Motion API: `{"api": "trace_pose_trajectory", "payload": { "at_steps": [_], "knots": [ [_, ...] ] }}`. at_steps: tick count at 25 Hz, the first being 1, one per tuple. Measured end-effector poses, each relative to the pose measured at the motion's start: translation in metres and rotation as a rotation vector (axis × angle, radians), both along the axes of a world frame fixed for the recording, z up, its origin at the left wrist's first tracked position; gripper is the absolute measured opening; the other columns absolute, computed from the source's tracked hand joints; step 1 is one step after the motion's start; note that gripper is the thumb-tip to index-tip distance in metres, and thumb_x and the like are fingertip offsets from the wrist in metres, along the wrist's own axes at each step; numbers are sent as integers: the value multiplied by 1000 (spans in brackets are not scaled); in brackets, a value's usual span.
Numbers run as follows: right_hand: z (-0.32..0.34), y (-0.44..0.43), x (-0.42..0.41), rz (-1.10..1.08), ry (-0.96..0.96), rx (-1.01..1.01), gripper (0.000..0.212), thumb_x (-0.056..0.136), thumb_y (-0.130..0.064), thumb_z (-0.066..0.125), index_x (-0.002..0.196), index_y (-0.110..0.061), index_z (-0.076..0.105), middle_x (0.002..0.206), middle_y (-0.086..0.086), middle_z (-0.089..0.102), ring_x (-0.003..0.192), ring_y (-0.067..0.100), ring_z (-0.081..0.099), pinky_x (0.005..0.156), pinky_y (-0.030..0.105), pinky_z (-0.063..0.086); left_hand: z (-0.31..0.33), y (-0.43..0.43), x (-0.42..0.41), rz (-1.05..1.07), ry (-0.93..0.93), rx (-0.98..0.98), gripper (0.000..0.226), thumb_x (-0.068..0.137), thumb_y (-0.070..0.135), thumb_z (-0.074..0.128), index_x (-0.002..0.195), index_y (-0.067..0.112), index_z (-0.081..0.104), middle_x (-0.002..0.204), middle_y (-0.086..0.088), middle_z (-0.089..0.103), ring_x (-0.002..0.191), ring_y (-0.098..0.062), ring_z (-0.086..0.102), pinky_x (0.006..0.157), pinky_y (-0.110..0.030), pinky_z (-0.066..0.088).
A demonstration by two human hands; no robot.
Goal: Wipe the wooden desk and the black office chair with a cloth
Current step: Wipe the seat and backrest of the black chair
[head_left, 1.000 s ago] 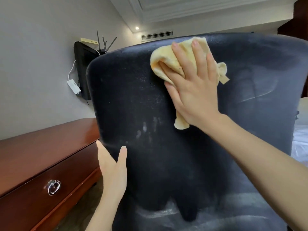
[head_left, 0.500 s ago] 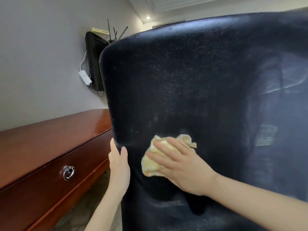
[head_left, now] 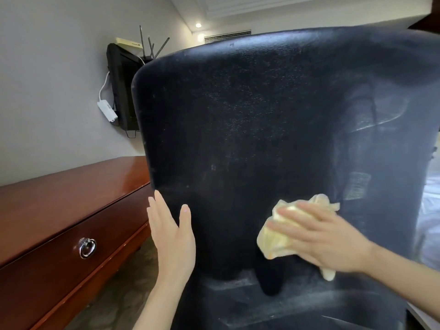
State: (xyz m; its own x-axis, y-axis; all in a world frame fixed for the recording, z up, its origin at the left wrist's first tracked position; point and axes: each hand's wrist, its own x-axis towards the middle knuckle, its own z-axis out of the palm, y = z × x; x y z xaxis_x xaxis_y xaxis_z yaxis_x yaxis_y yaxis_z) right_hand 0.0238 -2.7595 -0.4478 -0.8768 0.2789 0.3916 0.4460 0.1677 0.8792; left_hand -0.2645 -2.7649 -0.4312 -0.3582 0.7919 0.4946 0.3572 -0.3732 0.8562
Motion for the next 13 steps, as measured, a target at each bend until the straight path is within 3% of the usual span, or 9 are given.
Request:
{"api": "trace_pose_trajectory", "payload": {
  "at_steps": [4, 9, 13],
  "knots": [
    [48, -10, 51, -41, 348, 162, 38, 100, -33, 24, 134, -34, 42, 149, 4, 30, 134, 36, 29, 108, 52, 20, 6, -12, 22, 16, 142, 124, 66, 98, 37, 37, 145, 37, -9, 156, 16, -15, 142, -3, -19, 118, -38, -7],
    [124, -24, 83, -39, 892, 290, 39, 99, -22, 35, 134, -12, 51, 148, 23, 27, 133, 52, 25, 111, 50, 18, 10, -27, 64, -98, 255, 282, 67, 95, 41, 37, 139, 44, -13, 149, 26, -22, 136, 6, -27, 115, -31, -13],
    [163, -26, 60, 94, 1005, 279, 39, 99, -25, 39, 136, -18, 47, 150, 20, 26, 137, 46, 19, 113, 53, 14, 14, -37, 100, -198, 242, 315, 65, 93, 58, 29, 140, 46, -14, 149, 30, -25, 133, 10, -29, 112, -25, -15]
  ]
}}
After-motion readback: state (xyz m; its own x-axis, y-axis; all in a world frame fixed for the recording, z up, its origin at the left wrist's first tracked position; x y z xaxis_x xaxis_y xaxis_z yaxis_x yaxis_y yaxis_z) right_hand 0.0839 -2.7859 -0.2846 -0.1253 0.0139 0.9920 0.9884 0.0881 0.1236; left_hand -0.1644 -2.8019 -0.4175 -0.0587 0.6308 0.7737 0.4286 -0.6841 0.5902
